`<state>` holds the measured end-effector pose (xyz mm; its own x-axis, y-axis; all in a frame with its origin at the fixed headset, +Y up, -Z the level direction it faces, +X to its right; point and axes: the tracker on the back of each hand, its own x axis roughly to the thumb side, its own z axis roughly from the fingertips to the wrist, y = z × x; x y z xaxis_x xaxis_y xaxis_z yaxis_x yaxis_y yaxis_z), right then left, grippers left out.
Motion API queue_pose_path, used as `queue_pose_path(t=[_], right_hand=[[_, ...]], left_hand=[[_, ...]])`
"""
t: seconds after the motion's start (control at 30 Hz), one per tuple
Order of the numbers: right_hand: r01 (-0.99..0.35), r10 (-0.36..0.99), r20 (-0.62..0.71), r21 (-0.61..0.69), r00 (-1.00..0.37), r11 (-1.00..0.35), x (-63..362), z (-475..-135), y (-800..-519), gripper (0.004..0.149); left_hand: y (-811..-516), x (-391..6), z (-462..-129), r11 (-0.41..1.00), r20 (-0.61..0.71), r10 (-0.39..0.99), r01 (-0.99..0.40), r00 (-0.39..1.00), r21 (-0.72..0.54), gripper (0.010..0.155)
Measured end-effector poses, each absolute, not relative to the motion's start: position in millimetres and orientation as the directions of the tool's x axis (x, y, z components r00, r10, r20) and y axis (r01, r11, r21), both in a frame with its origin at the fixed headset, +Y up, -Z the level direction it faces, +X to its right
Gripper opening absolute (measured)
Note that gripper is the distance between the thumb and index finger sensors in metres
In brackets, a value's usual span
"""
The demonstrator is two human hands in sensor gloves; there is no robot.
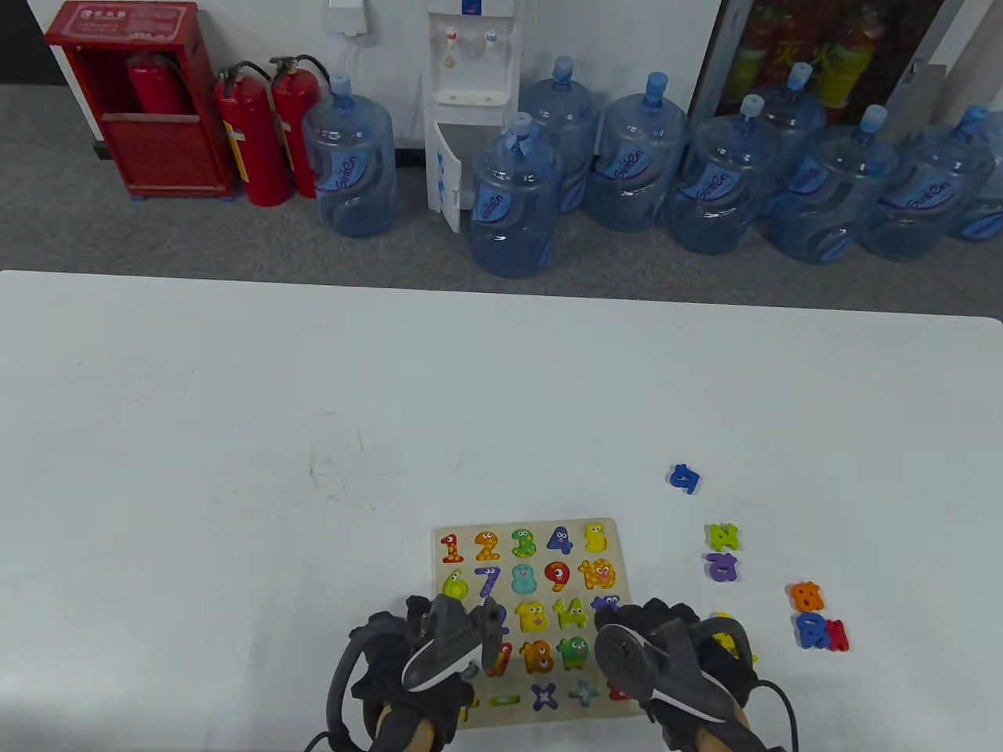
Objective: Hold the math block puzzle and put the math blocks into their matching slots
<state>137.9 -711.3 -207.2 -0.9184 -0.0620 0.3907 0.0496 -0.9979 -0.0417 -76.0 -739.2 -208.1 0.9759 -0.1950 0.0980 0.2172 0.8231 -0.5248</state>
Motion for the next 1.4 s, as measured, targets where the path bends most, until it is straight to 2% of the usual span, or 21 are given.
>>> queue_pose_path(t=[0.13, 0.23, 0.3, 0.4, 0.57, 0.7, 0.87, 0.97, 1.3, 1.37, 1.4], right_hand=[[0.063, -0.082, 0.451, -0.057, -0.889, -0.996, 109, -202, -707, 0.057], [0.016, -0.032, 0.495, -0.035, -0.868, -0.999, 96, -196, -712, 0.057], [0.032, -0.056, 0.523, -0.055, -0.851, -0.998, 89, -188, -716, 0.057], [0.073, -0.122, 0.547, -0.11, -0.828, -0.991, 82, -180, -721, 0.056], [0.161, -0.169, 0.577, -0.065, -0.799, -0.985, 70, -178, -739, 0.054], [0.141, -0.161, 0.576, -0.08, -0.802, -0.987, 71, -177, -739, 0.054], [0.074, -0.067, 0.608, -0.014, -0.791, -0.997, 68, -175, -738, 0.053], [0.104, -0.116, 0.61, -0.056, -0.784, -0.993, 67, -172, -738, 0.053], [0.11, -0.12, 0.62, -0.054, -0.775, -0.992, 68, -169, -737, 0.055], [0.082, -0.095, 0.616, -0.05, -0.782, -0.995, 72, -171, -731, 0.056], [0.021, -0.045, 0.6, -0.047, -0.799, -0.999, 77, -174, -725, 0.056]], left_hand=[[-742, -86, -210, 0.835, 0.088, -0.097, 0.129, 0.991, -0.535, 0.087], [-746, -95, -212, 0.842, 0.089, -0.004, 0.051, 0.996, -0.538, 0.088], [-748, -98, -211, 0.845, 0.092, 0.031, 0.023, 0.995, -0.534, 0.088], [-748, -96, -210, 0.851, 0.1, 0.009, 0.045, 0.995, -0.523, 0.089], [-748, -97, -209, 0.849, 0.098, 0.013, 0.041, 0.995, -0.526, 0.09], [-748, -97, -208, 0.849, 0.098, 0.012, 0.042, 0.995, -0.526, 0.089], [-749, -97, -208, 0.851, 0.098, 0.008, 0.045, 0.995, -0.524, 0.089], [-749, -97, -208, 0.852, 0.1, 0.005, 0.048, 0.995, -0.521, 0.089], [-749, -97, -208, 0.861, 0.098, -0.005, 0.054, 0.995, -0.506, 0.092], [-749, -97, -207, 0.862, 0.095, -0.008, 0.056, 0.995, -0.503, 0.092], [-748, -97, -207, 0.863, 0.095, -0.008, 0.055, 0.995, -0.503, 0.092]])
